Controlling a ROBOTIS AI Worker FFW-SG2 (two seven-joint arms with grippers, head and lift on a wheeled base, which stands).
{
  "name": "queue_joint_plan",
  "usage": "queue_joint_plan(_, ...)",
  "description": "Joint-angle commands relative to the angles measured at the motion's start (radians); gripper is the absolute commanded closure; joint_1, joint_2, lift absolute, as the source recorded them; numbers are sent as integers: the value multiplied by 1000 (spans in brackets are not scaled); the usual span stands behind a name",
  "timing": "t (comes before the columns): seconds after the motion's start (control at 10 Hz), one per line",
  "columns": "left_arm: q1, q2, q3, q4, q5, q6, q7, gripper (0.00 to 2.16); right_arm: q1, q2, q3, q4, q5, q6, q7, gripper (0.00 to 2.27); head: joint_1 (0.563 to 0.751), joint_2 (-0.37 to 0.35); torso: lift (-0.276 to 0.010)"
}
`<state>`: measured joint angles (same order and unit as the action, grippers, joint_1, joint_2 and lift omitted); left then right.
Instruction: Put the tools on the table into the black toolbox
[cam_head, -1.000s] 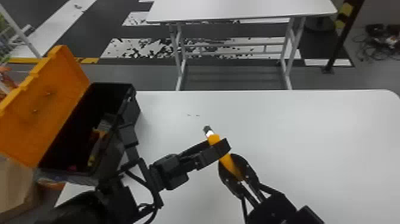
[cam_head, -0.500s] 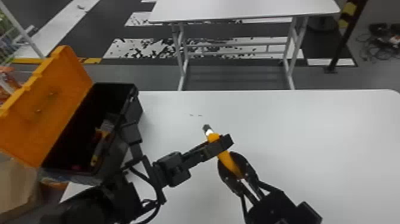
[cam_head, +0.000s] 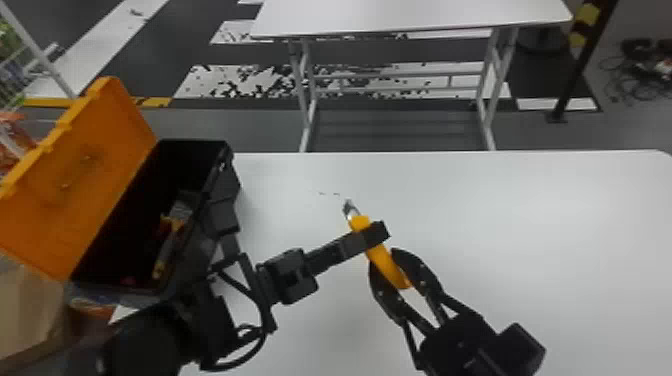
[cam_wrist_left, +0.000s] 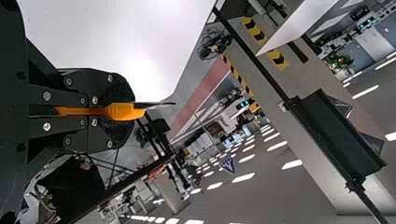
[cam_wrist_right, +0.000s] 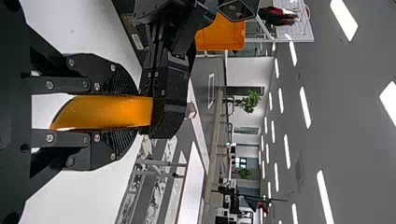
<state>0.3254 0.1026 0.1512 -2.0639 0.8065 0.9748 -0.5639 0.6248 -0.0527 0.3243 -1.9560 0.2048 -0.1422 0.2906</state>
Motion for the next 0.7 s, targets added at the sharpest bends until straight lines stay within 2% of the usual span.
queue_joint_plan(0.0, -6, 2, 8, 1, -1, 0, -1, 2132, 3, -1, -14, -4, -19, -3, 1, 22, 695, 139, -75)
queue_joint_plan(0.3, -9, 9, 91, -1, 13, 19, 6, 2132, 24, -1, -79, -9, -82, -18, -4, 53, 695, 132, -75)
queue_joint_plan(0.6, -26, 15, 231, -7, 22, 15, 1, 2132, 59, 1, -156, 0, -156, -73, -2, 63, 695, 141, -75)
